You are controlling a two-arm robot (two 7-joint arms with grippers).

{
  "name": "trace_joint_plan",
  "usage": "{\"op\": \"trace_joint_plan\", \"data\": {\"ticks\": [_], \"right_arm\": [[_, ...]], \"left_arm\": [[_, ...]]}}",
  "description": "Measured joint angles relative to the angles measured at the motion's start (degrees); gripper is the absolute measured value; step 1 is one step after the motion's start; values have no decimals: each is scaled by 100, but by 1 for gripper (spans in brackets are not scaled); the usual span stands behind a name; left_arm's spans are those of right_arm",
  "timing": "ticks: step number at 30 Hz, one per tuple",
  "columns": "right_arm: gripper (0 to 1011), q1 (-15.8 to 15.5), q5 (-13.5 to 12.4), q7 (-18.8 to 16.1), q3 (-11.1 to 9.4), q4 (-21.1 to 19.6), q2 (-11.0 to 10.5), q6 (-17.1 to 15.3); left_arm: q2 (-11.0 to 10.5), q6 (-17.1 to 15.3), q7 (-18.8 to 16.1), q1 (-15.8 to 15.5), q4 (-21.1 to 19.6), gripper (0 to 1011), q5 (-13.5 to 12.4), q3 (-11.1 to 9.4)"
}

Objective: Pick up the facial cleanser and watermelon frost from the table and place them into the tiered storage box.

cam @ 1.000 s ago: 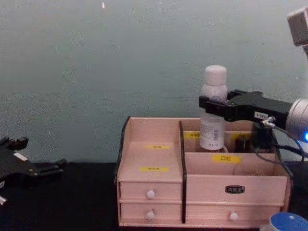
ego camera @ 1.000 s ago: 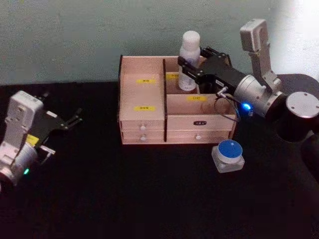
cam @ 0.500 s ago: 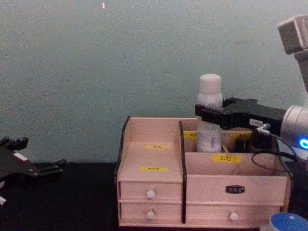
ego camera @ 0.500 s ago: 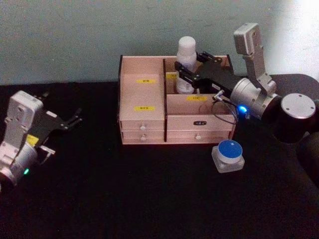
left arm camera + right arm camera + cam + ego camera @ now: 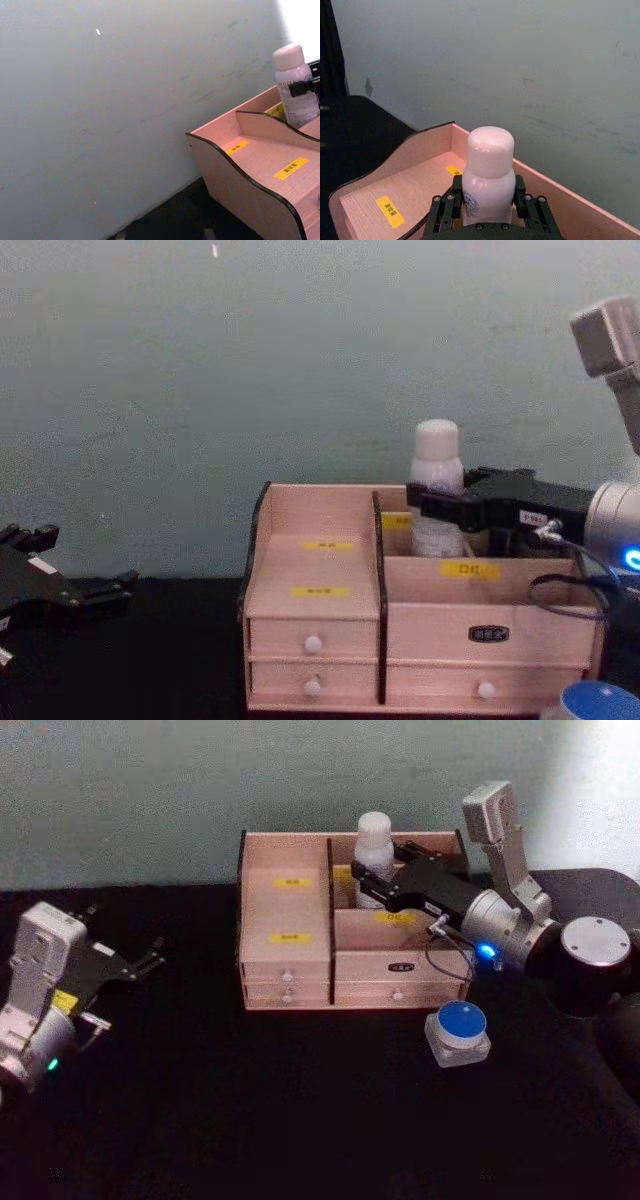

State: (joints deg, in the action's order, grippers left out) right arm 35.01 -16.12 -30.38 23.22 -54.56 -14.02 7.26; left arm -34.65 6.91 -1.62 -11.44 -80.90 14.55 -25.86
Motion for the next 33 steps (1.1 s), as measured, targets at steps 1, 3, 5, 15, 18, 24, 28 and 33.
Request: {"op": "trace_joint_plan", "data": {"ticks": [1,3,5,15,18,24,28,33], "right_arm": [[594,-3,1,-2,1,3,-1,-8],[594,-16,3,-8,1,11,-6,-27],[595,-26,4,-8,1,11,-10,-37],[594,-44,4,-7,-25,74,-14,-93],[595,-49,6,4,-30,76,-14,-118],[594,-65,15,34,-51,67,-18,-139],[595,-65,15,37,-51,65,-20,-139],[594,-65,15,37,-51,63,-20,-140]], "left_arm": [[0,0,0,0,0,1001,0,0],[0,0,0,0,0,1001,0,0],[0,0,0,0,0,1001,0,0],[0,0,0,1,0,1001,0,0],[0,0,0,0,0,1001,0,0],[0,0,0,1,0,1001,0,0],[0,0,0,0,0,1001,0,0],[0,0,0,0,0,1001,0,0]]}}
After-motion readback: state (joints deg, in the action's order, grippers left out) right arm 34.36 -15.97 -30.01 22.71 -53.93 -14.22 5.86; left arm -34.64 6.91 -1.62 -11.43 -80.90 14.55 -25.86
